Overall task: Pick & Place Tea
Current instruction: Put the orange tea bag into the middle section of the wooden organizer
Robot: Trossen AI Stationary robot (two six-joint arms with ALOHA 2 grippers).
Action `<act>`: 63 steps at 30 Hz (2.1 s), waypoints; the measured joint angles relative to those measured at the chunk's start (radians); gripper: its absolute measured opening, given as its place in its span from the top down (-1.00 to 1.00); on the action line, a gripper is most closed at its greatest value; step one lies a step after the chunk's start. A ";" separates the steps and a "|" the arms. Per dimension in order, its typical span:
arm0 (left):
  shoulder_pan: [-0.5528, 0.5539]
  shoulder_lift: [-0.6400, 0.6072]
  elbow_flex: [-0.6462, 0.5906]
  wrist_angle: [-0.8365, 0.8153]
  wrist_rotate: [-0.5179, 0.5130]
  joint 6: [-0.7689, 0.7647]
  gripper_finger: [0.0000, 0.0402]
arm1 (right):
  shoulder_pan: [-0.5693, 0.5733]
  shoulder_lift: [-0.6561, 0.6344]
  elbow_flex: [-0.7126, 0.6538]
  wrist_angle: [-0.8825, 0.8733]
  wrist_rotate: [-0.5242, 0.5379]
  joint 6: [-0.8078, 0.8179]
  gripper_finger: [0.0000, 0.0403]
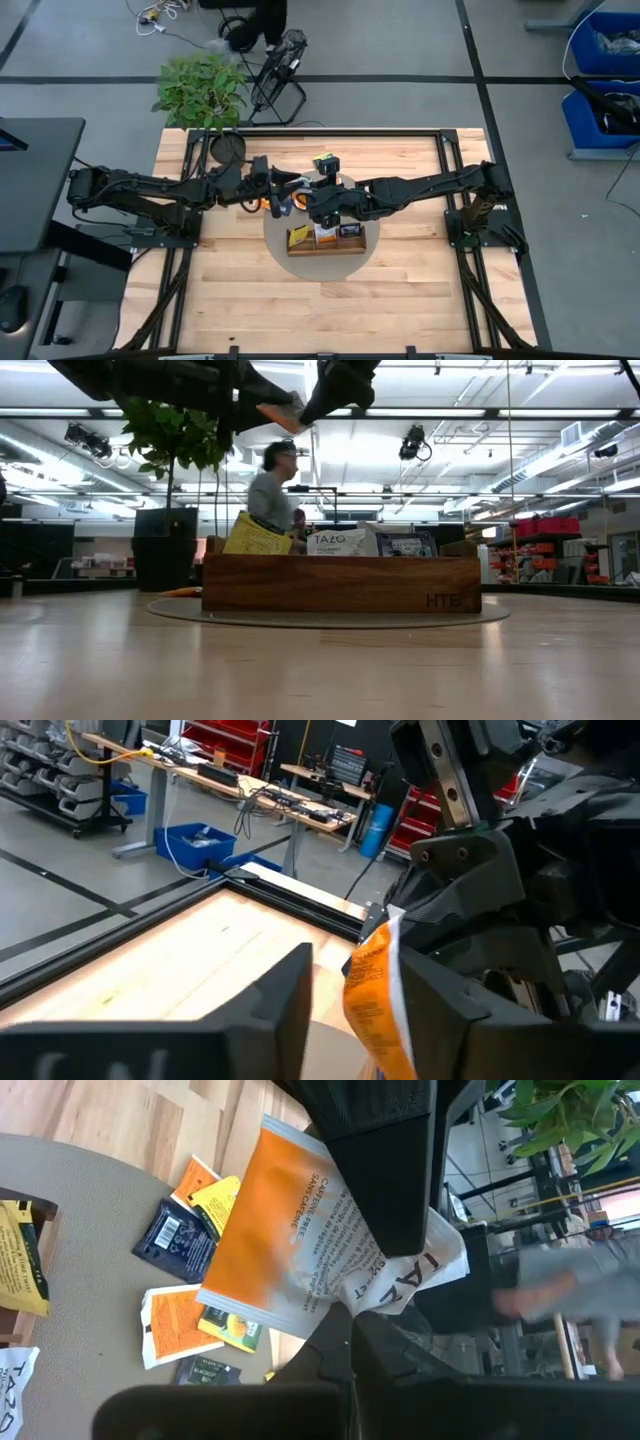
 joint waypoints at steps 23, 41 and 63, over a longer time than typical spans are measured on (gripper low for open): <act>-0.108 0.000 -0.001 0.038 -0.111 0.312 0.99 | -0.033 -0.130 0.002 -0.152 -0.112 0.268 -0.19; -0.159 0.000 -0.002 0.162 -0.150 0.410 0.99 | -0.158 -0.162 0.002 0.035 -0.610 0.374 -0.01; -0.158 0.000 -0.001 0.209 -0.139 0.428 0.99 | -0.174 -0.160 0.001 0.042 -0.521 0.339 0.74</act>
